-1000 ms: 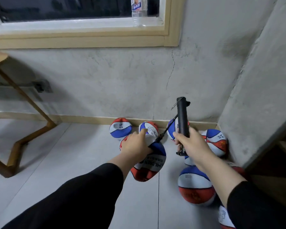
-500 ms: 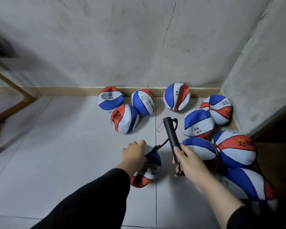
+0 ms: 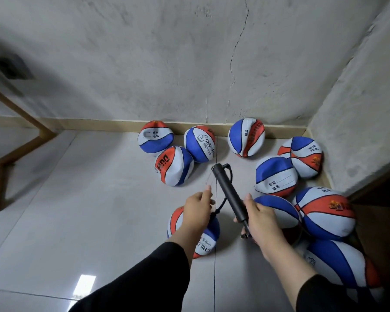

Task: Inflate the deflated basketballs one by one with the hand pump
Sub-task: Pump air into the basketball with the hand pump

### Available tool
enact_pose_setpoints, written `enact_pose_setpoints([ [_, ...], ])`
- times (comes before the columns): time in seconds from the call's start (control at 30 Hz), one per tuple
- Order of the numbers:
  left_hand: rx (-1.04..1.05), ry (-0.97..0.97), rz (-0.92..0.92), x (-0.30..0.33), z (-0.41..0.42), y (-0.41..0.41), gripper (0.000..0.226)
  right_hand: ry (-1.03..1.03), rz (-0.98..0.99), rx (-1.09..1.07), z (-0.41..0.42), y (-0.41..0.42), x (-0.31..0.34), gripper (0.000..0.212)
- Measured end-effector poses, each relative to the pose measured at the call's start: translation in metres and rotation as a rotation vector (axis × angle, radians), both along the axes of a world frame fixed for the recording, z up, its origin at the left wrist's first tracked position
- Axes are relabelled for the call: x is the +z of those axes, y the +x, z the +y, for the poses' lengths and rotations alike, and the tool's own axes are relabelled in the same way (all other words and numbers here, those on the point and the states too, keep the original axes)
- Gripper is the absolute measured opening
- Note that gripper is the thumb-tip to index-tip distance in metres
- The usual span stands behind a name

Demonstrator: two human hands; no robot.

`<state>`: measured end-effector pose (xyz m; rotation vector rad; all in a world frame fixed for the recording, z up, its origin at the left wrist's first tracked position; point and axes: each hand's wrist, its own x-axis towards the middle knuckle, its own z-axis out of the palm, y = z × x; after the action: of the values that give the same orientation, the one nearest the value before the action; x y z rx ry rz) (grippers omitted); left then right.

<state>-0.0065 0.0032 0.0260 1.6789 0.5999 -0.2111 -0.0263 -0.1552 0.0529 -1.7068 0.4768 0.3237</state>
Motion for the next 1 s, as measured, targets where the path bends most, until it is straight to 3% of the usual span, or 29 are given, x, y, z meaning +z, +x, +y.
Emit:
enact_pose_setpoints([
  [0.1,0.015,-0.269,0.058,0.013,-0.006,0.001,0.041,-0.098,-0.002,0.092,0.003,-0.006,0.002,0.061],
  [0.3,0.123,-0.444,0.075,0.024,-0.012,-0.007,0.028,-0.123,-0.055,0.022,0.016,-0.021,-0.003,0.059],
  [0.37,0.241,-0.459,0.053,0.027,-0.016,-0.009,0.026,-0.017,0.015,-0.097,0.019,-0.031,-0.007,0.057],
  [0.47,0.335,-0.483,0.035,0.034,-0.024,-0.013,0.027,0.123,0.144,-0.18,0.029,-0.05,-0.012,0.072],
  [0.57,0.359,-0.472,-0.005,0.037,-0.034,-0.018,0.026,0.197,0.17,-0.194,0.037,-0.066,-0.01,0.062],
  [0.87,0.354,-0.425,-0.008,0.043,-0.05,-0.051,0.025,0.217,0.161,-0.231,0.026,-0.09,0.0,0.058],
  [1.0,0.404,-0.311,0.037,0.046,-0.052,-0.069,0.023,0.193,0.166,-0.245,0.028,-0.095,-0.001,0.055],
])
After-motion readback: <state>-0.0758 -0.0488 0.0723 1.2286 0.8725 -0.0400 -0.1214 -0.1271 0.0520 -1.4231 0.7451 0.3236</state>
